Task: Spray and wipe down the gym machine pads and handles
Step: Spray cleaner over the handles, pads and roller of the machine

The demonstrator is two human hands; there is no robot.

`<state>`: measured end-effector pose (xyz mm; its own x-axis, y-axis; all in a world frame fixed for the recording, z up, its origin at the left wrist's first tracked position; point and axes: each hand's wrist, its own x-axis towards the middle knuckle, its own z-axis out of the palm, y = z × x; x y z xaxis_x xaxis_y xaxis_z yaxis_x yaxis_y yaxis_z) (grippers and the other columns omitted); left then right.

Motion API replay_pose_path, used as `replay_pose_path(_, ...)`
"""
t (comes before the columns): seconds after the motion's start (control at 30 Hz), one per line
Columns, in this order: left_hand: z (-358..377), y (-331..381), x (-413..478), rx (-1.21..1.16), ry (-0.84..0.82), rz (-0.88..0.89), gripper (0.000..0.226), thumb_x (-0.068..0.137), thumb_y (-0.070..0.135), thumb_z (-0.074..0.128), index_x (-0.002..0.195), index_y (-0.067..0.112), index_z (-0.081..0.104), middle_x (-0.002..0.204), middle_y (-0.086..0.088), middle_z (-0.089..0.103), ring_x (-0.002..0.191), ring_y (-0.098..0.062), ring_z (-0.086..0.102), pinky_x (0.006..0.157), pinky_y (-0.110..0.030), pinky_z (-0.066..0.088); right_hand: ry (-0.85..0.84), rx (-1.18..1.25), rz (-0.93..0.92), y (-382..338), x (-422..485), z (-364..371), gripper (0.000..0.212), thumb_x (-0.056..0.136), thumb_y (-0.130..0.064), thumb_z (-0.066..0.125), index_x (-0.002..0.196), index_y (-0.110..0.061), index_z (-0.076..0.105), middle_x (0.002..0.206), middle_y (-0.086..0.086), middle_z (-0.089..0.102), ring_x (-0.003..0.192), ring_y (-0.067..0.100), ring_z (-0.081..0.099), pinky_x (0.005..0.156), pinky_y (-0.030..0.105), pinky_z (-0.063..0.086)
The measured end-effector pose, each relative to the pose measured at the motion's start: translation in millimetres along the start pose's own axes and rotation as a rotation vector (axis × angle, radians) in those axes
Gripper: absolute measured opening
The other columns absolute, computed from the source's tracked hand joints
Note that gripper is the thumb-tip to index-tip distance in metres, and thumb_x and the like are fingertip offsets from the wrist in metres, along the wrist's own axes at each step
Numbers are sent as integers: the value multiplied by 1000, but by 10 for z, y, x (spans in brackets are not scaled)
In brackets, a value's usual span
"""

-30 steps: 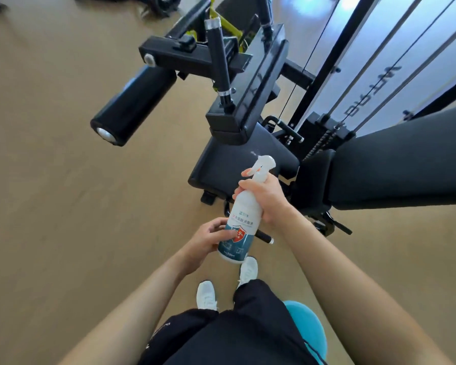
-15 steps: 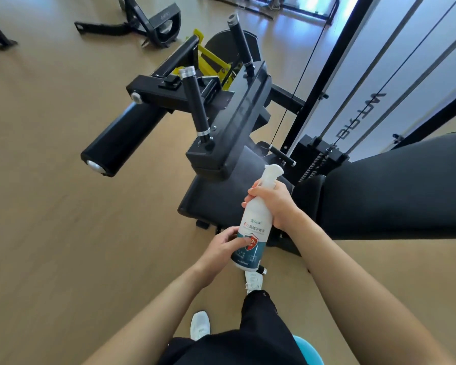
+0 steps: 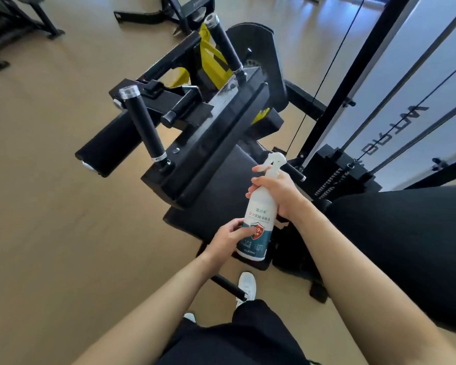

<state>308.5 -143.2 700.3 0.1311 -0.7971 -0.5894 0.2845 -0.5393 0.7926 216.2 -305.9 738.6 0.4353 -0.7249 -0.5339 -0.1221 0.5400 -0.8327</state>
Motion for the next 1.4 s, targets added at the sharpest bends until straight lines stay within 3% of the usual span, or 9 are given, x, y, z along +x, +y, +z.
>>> replay_pose_path(0.23,339,263,308,-48,78,34,27,99,24,65,126,22,67,113,1,78,105,-18,75,87,-29,57,4,46,14,-255,319,-342,16,90,5,65,84,-8,60,72,16,67,70,36,69,64,41,61)
replay_pose_path(0.43,434,473,348,-10,80,49,28,101,29,64,128,23,66,115,3,78,104,-14,75,84,-23,57,-14,93,7,-423,399,-462,27,91,1,68,115,-11,62,79,16,69,74,33,71,67,42,62)
replay_pose_path(0.63,393,463,359,-2,115,53,26,100,27,65,125,23,67,111,4,79,101,-13,76,78,-20,56,-16,94,18,-411,428,-429,12,90,0,69,96,-7,61,74,15,69,76,37,71,73,47,63)
replay_pose_path(0.77,276,318,262,75,133,114,29,97,24,71,126,21,69,114,2,78,105,-19,75,89,-30,61,-90,16,2,-371,327,-337,15,92,-1,68,104,-6,61,80,17,68,77,35,70,80,53,63)
replay_pose_path(0.9,13,415,-5,272,469,432,22,94,13,73,112,25,75,98,12,76,89,-10,71,80,-23,57,-211,-228,-94,-372,98,-189,33,92,-1,68,122,-11,61,81,20,71,77,36,72,80,52,64)
replay_pose_path(1.07,-572,752,-381,99,912,715,15,92,21,63,99,33,70,82,5,68,72,-21,65,69,-33,55,-375,-369,-157,-471,-238,234,34,93,1,67,123,-12,60,79,21,73,73,30,71,70,40,61)
replay_pose_path(1.17,-984,890,-429,18,1058,745,15,91,24,60,101,34,66,89,9,67,76,-13,60,71,-27,50,-417,-401,-198,-544,-373,579,34,92,-2,69,122,-15,60,81,22,74,73,28,71,68,37,60)
replay_pose_path(1.3,-1388,1053,-353,68,827,671,22,100,22,64,119,33,66,108,15,72,96,-2,68,87,-23,55,-428,-413,-219,-620,-514,1007,30,92,-5,70,119,-15,60,84,25,74,73,29,72,70,41,62)
replay_pose_path(1.4,-1488,1165,-225,128,674,643,30,99,22,70,127,29,64,113,12,74,103,-11,72,93,-31,58,-375,-449,-212,-614,-554,1207,20,91,-7,70,107,-9,60,82,20,75,74,29,73,77,50,64)
